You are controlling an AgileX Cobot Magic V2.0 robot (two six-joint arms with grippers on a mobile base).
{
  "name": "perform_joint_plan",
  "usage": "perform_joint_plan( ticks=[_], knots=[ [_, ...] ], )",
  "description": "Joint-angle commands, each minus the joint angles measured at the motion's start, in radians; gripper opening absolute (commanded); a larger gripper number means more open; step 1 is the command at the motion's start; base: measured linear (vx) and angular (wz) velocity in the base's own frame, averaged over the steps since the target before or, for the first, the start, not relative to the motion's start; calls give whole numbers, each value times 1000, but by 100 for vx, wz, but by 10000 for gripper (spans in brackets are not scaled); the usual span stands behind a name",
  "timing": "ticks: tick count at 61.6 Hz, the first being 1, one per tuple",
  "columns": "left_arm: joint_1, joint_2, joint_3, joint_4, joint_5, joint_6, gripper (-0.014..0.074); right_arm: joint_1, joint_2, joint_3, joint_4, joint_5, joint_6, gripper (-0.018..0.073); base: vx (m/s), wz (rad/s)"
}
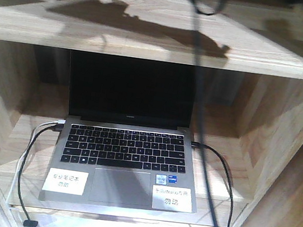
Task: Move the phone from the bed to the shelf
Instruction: 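Lower the phone onto the upper shelf and open the right gripper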
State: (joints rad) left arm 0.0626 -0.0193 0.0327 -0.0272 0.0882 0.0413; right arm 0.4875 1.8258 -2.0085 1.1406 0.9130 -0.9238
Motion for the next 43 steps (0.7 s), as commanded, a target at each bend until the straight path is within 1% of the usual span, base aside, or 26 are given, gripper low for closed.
perform_joint_plan(
  ticks=[1, 8, 14, 32, 43],
  knots=[
    [-6, -8, -25, -10, -72, -9, 1, 21, -10, -54, 79, -140, -4, -2, 0, 0],
    [-6, -8, -25, -10, -72, -9, 1, 47, 24, -54, 76, -216, -8, -2, 0, 0],
    [-6, -8, -25, -10, -72, -9, 1, 57, 49, -54, 76, -248, -8, -2, 0, 0],
    [-6, -8, -25, -10, -72, -9, 1, 57, 102, -53, 76, -321, -7, -2, 0, 0],
    [-6, -8, -25, -10, -72, -9, 1, 57, 121, -51, 77, -367, -3, 17, 0, 0]
  ],
)
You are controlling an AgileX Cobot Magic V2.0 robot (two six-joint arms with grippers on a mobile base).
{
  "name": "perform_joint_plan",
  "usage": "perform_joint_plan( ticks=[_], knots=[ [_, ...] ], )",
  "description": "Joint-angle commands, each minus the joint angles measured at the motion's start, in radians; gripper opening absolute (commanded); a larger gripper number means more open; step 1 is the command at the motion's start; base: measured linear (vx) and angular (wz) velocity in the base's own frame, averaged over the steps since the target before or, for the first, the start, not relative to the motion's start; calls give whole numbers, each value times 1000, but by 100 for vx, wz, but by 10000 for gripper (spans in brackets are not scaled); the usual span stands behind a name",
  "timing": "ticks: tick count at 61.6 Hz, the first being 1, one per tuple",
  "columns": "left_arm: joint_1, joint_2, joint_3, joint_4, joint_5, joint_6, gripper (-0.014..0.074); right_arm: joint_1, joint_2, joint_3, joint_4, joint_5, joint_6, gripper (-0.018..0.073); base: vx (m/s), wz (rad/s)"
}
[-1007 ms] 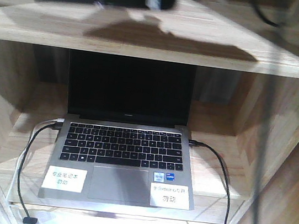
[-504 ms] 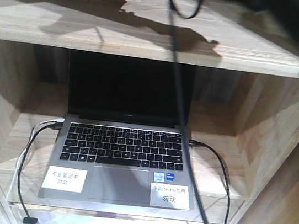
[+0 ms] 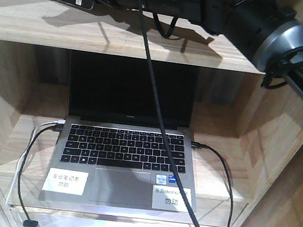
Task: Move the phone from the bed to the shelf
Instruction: 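Lower the phone onto the upper shelf and open the right gripper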
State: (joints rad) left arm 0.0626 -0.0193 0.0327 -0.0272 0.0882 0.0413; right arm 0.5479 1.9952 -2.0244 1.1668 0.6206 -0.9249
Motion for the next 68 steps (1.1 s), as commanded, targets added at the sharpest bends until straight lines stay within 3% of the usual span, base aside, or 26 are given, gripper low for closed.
perform_joint_plan(
  ticks=[1, 14, 23, 46, 52, 68],
  knots=[
    [-6, -8, -25, -10, -72, -9, 1, -3, -46, -35, 51, -77, -2, 20, 0, 0],
    [-6, -8, -25, -10, -72, -9, 1, -4, -41, -35, 49, -90, -2, 66, 0, 0],
    [-6, -8, -25, -10, -72, -9, 1, -4, -41, -35, 49, -90, -3, 158, 0, 0],
    [-6, -8, -25, -10, -72, -9, 1, -4, -41, -35, 30, -130, -3, 704, 0, 0],
    [-6, -8, -25, -10, -72, -9, 1, -4, -41, -35, -2, -129, -3, 728, 0, 0],
    [-6, -8, -25, -10, -72, -9, 1, -4, -54, -35, -12, -112, -10, 689, 0, 0]
  ],
)
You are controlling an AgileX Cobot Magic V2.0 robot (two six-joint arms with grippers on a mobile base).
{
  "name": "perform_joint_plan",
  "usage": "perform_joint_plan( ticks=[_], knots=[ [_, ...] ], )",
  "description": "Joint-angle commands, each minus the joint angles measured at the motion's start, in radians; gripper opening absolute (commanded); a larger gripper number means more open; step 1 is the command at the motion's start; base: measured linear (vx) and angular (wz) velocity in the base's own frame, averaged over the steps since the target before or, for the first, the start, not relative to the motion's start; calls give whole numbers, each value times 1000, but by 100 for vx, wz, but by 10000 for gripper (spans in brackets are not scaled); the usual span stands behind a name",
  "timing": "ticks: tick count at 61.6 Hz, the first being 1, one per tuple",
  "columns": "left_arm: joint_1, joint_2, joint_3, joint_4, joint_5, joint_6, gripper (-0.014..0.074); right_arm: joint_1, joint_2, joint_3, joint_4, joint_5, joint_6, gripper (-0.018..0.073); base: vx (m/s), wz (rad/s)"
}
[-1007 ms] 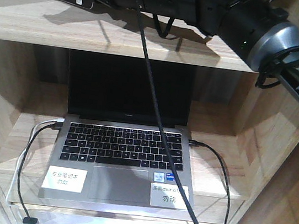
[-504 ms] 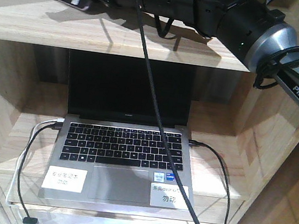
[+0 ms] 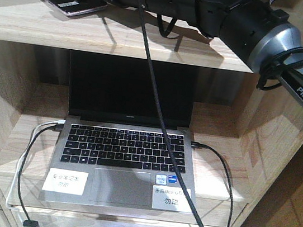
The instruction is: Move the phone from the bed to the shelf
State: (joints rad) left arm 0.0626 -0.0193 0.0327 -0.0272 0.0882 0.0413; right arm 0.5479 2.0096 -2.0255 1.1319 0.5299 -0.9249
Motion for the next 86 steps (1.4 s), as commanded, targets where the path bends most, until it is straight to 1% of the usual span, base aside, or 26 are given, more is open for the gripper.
perform_joint_plan(
  ticks=[1, 6, 12, 19, 26, 29, 32, 34, 36, 37, 47, 59, 62, 67, 75, 86],
  knots=[
    [-6, -8, -25, -10, -72, -9, 1, -4, -71, -34, 19, -19, -15, 683, 0, 0],
    [-6, -8, -25, -10, -72, -9, 1, -4, -85, -34, 6, -16, -3, 657, 0, 0],
    [-6, -8, -25, -10, -72, -9, 1, -4, -105, -34, -19, -9, 17, 603, 0, 0],
    [-6, -8, -25, -10, -72, -9, 1, -4, -132, -34, -57, 27, 43, 499, 0, 0],
    [-6, -8, -25, -10, -72, -9, 1, -4, -166, -34, -104, 82, 72, 345, 0, 0],
    [-6, -8, -25, -10, -72, -9, 1, -4, -181, -34, -128, 109, 95, 238, 0, 0],
    [-6, -8, -25, -10, -72, -9, 1, -4, -196, -34, -151, 123, 109, 150, 0, 0],
    [-6, -8, -25, -10, -72, -9, 1, -4, -206, -34, -158, 130, 117, 91, 0, 0],
    [-6, -8, -25, -10, -72, -9, 1, -4, -215, -31, -163, 135, 116, 5, 0, 0],
    [-6, -8, -25, -10, -72, -9, 1, -4, -221, -31, -163, 135, 116, -19, 0, 0],
    [-6, -8, -25, -10, -72, -9, 1, -4, -267, -31, -200, 134, 127, -6, 0, 0],
    [-6, -8, -25, -10, -72, -9, 1, -4, -321, -6, -300, 121, 211, -6, 0, 0],
    [-6, -8, -25, -10, -72, -9, 1, -4, -347, 46, -323, 83, 230, -6, 0, 0],
    [-6, -8, -25, -10, -72, -9, 1, -3, -399, 151, -324, -14, 226, -6, 0, 0],
    [-6, -8, -25, -10, -72, -9, 1, -3, -515, 351, -297, -125, 159, -6, 0, 0],
    [-6, -8, -25, -10, -72, -9, 1, -3, -700, 606, -249, -246, 106, -6, 0, 0]
  ],
)
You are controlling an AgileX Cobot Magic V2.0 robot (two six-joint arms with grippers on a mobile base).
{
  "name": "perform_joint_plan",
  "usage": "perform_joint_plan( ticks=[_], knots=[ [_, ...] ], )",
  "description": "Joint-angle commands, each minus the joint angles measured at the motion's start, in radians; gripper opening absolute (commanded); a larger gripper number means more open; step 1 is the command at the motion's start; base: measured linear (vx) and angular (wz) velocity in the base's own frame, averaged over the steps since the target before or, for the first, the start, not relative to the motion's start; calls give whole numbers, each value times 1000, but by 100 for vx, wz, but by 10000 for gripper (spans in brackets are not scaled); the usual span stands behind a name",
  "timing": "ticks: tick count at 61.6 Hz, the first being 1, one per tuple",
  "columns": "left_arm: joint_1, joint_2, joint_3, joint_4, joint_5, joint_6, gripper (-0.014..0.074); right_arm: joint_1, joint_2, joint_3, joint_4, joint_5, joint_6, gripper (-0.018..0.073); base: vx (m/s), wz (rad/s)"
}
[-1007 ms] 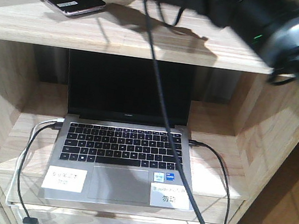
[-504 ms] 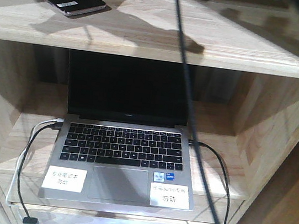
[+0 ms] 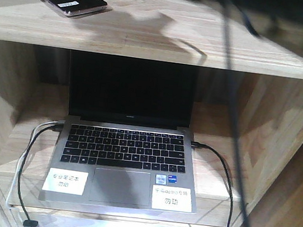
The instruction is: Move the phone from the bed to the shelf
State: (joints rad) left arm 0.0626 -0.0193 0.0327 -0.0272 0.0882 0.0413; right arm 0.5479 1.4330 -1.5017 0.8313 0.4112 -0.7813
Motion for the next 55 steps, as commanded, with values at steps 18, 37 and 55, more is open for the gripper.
perform_joint_plan(
  ticks=[18, 37, 55],
  knots=[
    [-6, -8, -25, -10, -72, -9, 1, -3, -445, 488, 71, -269, -73, -6, 0, 0],
    [-6, -8, -25, -10, -72, -9, 1, -3, -771, 825, 72, -314, -71, -6, 0, 0],
    [-6, -8, -25, -10, -72, -9, 1, -3, -1048, 1062, 96, -313, -64, -6, 0, 0]
  ],
)
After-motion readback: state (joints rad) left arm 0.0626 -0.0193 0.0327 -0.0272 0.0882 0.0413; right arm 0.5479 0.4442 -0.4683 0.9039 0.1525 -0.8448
